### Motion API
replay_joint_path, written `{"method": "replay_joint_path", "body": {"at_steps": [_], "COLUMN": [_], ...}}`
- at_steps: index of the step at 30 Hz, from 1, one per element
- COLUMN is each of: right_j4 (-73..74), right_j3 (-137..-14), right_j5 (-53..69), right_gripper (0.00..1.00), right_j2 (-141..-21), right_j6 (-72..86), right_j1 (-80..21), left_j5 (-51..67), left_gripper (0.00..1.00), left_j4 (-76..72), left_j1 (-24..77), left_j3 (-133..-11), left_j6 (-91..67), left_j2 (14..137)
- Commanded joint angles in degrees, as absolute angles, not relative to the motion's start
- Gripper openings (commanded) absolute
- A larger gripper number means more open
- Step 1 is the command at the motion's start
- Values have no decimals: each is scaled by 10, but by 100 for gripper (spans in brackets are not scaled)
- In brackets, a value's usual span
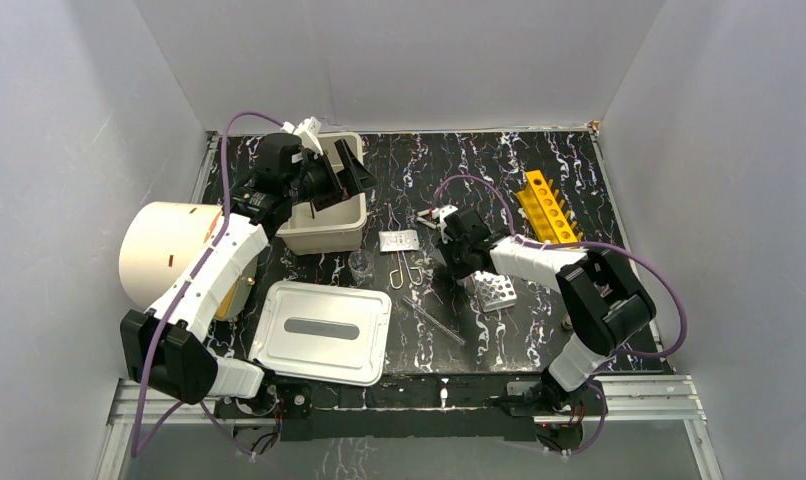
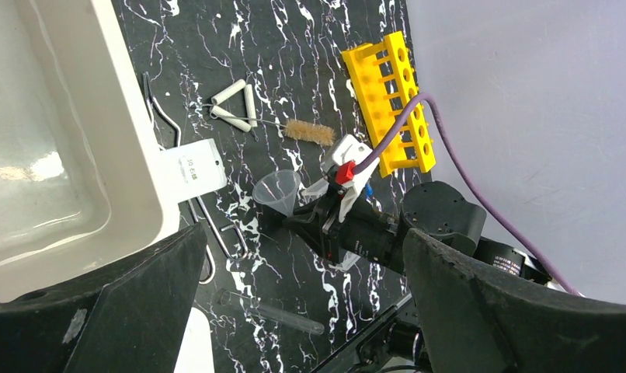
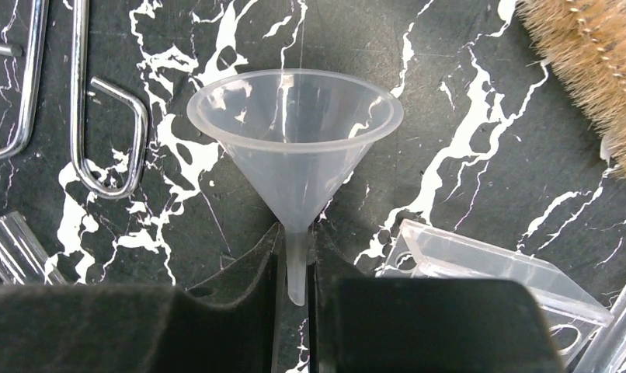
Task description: Organize the chemistry lab equipment
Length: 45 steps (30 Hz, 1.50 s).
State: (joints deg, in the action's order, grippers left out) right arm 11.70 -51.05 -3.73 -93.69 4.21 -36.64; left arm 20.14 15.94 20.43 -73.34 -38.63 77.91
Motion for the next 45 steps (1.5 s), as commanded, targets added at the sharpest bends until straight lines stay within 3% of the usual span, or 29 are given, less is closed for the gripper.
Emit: {"method": "replay_joint_path", "body": {"at_steps": [1, 6, 20, 26, 29, 33, 45], "right_j4": [93, 94, 68, 8, 27, 55, 100], "right_j3": [-504, -530, -668, -680, -701, -733, -769], "right_j5": [-37, 4, 161, 240, 241, 244, 271], "right_gripper": [17, 11, 12, 12, 12, 12, 13], "right_j2": [-924, -875, -779, -778, -790, -804, -822], "right_j6": [41, 58, 149, 154, 96, 24, -82], "right_j1": [-370, -369, -359, -359, -359, -359, -361], "left_j5": [200, 206, 267, 261, 259, 285, 354], "left_gripper": [97, 97, 98, 94, 91, 82, 38], "left_j4": [166, 163, 57, 56, 53, 58, 53], "left_j1": [202, 203, 204, 205, 206, 206, 208], "left_j3": [-759, -756, -709, -681, -678, -679, -692], "left_j6": [-386, -392, -485, -696, -729, -734, -746], "left_j2": [768, 768, 740, 745, 745, 758, 789]}}
